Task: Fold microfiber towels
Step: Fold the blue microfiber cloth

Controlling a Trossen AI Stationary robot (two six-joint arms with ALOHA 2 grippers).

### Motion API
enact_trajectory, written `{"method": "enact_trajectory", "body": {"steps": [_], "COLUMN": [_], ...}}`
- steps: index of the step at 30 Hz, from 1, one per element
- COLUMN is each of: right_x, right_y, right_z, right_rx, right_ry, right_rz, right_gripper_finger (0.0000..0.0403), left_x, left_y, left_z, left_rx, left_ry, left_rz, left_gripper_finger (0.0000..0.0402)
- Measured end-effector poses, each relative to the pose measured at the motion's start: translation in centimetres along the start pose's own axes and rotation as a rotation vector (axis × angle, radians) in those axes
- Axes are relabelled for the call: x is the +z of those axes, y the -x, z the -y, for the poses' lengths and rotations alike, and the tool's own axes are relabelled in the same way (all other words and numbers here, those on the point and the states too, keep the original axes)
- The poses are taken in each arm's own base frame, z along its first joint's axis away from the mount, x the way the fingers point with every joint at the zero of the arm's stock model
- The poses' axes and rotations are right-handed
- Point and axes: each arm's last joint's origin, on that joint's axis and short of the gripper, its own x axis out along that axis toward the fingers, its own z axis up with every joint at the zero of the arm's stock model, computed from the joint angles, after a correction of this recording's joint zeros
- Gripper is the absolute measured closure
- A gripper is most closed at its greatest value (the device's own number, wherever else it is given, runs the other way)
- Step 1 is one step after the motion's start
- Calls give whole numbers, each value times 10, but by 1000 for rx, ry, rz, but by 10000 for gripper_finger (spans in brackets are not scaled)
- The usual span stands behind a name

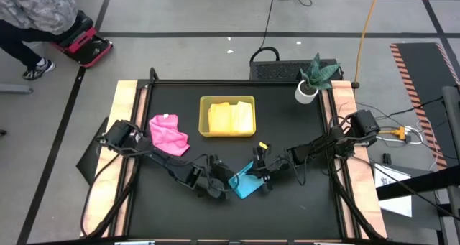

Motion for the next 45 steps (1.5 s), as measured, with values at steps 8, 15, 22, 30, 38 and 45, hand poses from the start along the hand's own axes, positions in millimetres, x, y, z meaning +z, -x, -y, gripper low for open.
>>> {"method": "enact_trajectory", "body": {"steps": [8, 15, 22, 30, 38, 45], "right_x": [4, 17, 7, 4, -4, -17], "right_y": [3, 10, 8, 8, 10, 15], "right_z": [-4, -7, -1, -2, -2, -2], "right_rx": [12, 21, 6, 8, 8, 10], "right_ry": [11, 11, 2, -28, -28, -61], "right_rz": [27, 99, 14, -24, -35, -5], "right_gripper_finger": [399, 399, 399, 399, 393, 320], "left_x": [-19, -19, -18, -15, -2, 13], "left_y": [-36, -49, -49, -44, -13, 9], "left_z": [0, 4, 6, 9, 9, 21], "left_rx": [-29, -114, -152, -174, -120, -106], "left_ry": [-50, -112, -132, -131, -102, -67], "left_rz": [7, 76, 87, 94, 47, 203], "left_gripper_finger": [384, 396, 392, 383, 398, 384]}}
